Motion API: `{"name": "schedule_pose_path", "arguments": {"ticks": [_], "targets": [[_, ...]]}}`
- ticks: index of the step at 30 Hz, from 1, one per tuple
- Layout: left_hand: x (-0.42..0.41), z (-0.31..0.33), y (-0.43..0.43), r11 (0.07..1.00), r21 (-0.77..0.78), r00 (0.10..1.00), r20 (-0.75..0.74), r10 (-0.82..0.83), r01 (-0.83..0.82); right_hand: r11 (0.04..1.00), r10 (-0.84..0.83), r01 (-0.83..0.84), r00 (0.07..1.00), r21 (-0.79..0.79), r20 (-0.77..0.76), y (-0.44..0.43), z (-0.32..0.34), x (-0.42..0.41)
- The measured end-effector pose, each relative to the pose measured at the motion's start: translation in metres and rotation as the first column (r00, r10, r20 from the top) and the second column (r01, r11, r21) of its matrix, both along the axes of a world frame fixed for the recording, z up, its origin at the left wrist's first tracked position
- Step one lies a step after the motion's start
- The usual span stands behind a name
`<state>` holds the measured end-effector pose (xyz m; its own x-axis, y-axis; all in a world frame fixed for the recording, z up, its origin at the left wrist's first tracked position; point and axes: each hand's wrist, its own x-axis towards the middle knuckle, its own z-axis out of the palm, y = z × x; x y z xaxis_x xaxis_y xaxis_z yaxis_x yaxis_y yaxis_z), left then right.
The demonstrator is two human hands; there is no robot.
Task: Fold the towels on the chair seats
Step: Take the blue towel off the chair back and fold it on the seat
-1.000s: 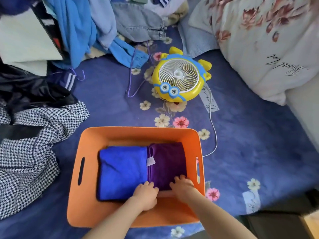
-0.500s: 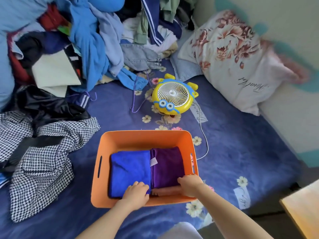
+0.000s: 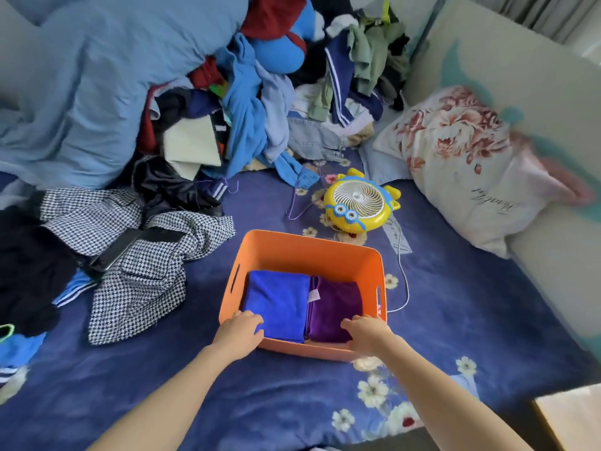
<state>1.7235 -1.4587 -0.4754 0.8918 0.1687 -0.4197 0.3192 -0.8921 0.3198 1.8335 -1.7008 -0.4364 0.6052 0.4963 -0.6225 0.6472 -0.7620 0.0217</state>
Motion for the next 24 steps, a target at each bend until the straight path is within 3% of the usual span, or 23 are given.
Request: {"name": "schedule_pose_path", "arguments": {"ticks": [6, 13, 15, 19, 22, 24], "targets": [[-0.038, 0.025, -0.024, 0.899, -0.061, 0.889, 0.131, 0.439, -0.435, 0.935, 0.29, -0.305, 0.952, 0.184, 0.101, 0.019, 0.016, 0.004], [-0.116, 0.055, -0.059, 0.782, 0.084, 0.773, 0.248, 0.584, -0.618, 0.719, 0.518, -0.573, 0.819, 0.394, 0.246, 0.044, 0.033, -0.033], [-0.147, 0.067, -0.061, 0.717, 0.104, 0.711, 0.288, 0.642, -0.689, 0.63, 0.588, -0.643, 0.761, 0.435, 0.274, 0.061, 0.034, -0.048], [-0.246, 0.084, -0.085, 0.539, 0.097, 0.522, 0.441, 0.731, -0.837, 0.328, 0.749, -0.857, 0.493, 0.398, 0.443, 0.108, 0.038, -0.107], [-0.324, 0.092, -0.13, 0.388, 0.116, 0.403, 0.357, 0.843, -0.914, 0.113, 0.792, -0.895, 0.344, 0.432, 0.505, 0.123, 0.049, -0.178], [-0.374, 0.094, -0.176, 0.204, 0.14, 0.239, 0.303, 0.923, -0.969, -0.018, 0.828, -0.892, 0.24, 0.452, 0.507, 0.114, 0.055, -0.23]]}}
